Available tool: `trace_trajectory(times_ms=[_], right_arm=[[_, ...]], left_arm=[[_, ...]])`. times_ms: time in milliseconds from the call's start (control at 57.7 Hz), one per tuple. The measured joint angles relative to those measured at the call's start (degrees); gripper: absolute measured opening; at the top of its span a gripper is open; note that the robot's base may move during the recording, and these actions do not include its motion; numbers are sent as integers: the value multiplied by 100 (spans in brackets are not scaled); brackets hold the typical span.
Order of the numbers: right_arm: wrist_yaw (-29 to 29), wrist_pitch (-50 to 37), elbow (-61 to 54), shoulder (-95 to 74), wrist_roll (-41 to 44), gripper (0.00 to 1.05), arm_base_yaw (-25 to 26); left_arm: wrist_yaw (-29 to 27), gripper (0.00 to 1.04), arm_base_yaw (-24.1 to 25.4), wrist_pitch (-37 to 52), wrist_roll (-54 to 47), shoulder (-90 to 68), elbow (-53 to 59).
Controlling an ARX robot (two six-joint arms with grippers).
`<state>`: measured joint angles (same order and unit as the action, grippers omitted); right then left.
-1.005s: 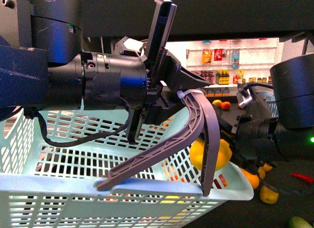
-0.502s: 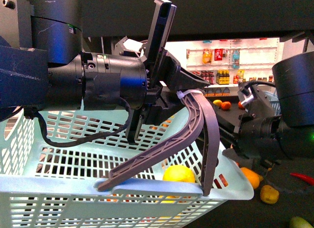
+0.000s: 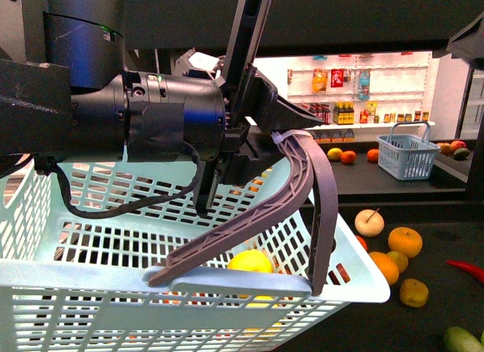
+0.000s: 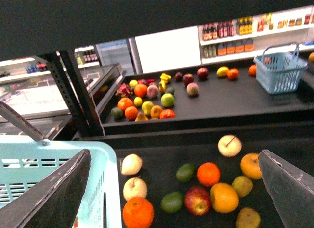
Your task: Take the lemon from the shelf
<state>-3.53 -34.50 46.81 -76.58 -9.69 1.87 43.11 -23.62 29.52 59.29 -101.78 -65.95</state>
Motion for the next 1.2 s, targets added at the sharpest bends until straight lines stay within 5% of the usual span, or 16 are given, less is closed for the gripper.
trace_trajectory(times_ms=[433,572,970,1195], right_arm=[[264,804,-1945,3104,807,102,22],[332,2594,-2544,4559,903,76,-173],[354,2592,-3832,5886,935,6,-177],[354,2594,-4113,6214,940,7,-177]], left_arm=[[-2,10,0,0,9,0,0],[-2,10,-2,0,9,0,0],[-4,10,0,0,11,0,0],[-4,10,0,0,13,0,0]])
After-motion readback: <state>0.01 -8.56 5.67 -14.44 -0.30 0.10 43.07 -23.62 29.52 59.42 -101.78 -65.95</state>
